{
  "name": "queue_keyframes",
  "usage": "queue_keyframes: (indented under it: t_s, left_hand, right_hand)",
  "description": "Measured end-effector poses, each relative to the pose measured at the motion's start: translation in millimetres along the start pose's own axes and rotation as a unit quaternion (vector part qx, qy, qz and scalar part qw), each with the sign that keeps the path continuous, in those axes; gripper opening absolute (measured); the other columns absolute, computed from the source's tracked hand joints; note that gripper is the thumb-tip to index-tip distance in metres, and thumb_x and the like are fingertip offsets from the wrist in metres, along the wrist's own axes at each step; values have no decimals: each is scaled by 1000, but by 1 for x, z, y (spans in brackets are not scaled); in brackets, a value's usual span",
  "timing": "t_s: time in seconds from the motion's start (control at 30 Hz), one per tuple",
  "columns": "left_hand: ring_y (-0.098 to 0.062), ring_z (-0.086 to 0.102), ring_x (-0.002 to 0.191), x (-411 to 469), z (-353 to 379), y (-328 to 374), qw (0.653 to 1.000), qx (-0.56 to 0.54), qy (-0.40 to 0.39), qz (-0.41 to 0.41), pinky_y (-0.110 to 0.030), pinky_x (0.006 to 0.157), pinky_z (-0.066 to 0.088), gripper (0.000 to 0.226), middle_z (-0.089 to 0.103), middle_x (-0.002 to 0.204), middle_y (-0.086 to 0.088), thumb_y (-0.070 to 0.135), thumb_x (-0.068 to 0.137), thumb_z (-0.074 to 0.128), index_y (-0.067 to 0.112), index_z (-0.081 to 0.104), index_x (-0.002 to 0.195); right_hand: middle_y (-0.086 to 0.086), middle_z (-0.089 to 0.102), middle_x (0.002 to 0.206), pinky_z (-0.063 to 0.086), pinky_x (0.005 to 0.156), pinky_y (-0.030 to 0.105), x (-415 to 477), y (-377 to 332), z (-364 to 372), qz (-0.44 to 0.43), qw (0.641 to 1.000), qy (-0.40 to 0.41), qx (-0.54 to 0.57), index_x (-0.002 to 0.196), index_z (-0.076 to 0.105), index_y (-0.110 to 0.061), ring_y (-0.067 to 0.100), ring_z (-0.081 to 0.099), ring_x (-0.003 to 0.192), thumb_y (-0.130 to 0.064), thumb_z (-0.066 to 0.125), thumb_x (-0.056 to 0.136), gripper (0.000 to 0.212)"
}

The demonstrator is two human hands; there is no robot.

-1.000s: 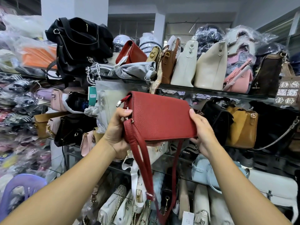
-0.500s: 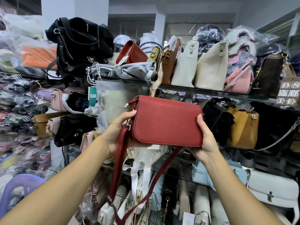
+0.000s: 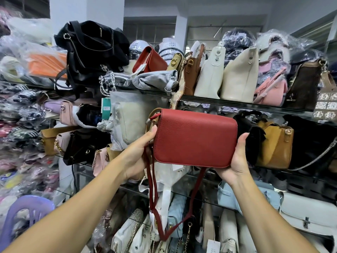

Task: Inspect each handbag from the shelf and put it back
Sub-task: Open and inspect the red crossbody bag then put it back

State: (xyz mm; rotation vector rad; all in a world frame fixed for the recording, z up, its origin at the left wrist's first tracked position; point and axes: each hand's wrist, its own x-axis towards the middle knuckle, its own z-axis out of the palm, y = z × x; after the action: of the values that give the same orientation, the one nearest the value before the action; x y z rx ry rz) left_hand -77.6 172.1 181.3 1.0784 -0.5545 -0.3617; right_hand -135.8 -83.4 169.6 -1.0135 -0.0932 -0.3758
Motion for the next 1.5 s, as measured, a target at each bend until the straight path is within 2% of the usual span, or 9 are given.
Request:
queue_keyframes:
  t_s: [0.23,0.3,0.43,0.53,0.73,1.0,1.27,1.4,1.5]
  left_hand:
    - [-16,71,94,-2,-2,2,1000,6,-21,15,-40,103,48,38,76,108,-2,44,86,57,22,76,110]
    - [-17,72,95,0,-4,2,1000,-14,-14,14,-41,100,51,37,76,110,-3,44,86,58,22,78,108]
    - [-16,76,82,6,-8,2,996,-81,16,15,-32,69,63,36,78,96,-4,42,86,58,17,80,98]
    - [-18,75,85,11,-17,3,990,-127,46,28,-35,72,63,36,76,99,-3,40,97,56,14,72,117]
    - [-20,75,82,20,-28,-1,981,-161,94,50,-39,74,64,31,75,91,-3,36,102,54,12,73,99]
    - [-21,70,84,20,-35,1,979,-162,117,32,-45,104,46,24,70,95,-2,38,92,61,16,72,94]
    - [-19,72,68,23,-35,-1,983,-113,146,6,-38,75,59,28,70,79,1,38,100,52,18,68,90]
    - [-23,73,65,25,-37,-3,984,-74,161,-26,-45,59,61,29,71,77,1,41,100,50,21,66,87]
    - [-32,75,72,25,-36,-5,985,-49,159,-48,-57,67,59,36,76,89,-6,50,99,50,22,71,92]
  right_hand:
    - [7,74,125,58,90,48,-1,-2,3,15,999,36,26,123,73,-28,26,73,107,-86,48,72,81]
    - [8,72,128,55,96,49,-2,-3,5,12,999,31,32,121,75,-28,26,72,107,-82,50,78,73]
    - [10,70,131,56,95,51,-6,-6,12,11,1000,24,11,126,73,-26,27,72,104,-77,64,70,76]
    - [8,69,133,58,87,57,-10,-6,22,3,1000,12,-18,137,64,-25,25,75,96,-72,72,64,88]
    - [-4,74,101,55,89,53,-17,-8,36,-72,995,-44,-55,116,66,-32,16,68,84,-48,69,80,40]
    - [-10,75,88,49,80,41,-26,-11,45,-72,992,-83,-56,108,64,-30,9,68,75,-32,68,80,29]
    - [-3,75,89,60,64,28,-30,-13,53,-116,986,-69,-93,101,64,-26,9,70,74,-34,82,68,39]
    - [8,73,97,56,79,39,-29,-14,58,-137,979,-31,-149,94,70,-31,17,69,81,-61,97,42,66]
    - [12,69,95,51,85,47,-32,-20,68,-146,978,12,-151,98,65,-21,22,64,83,-61,95,52,69]
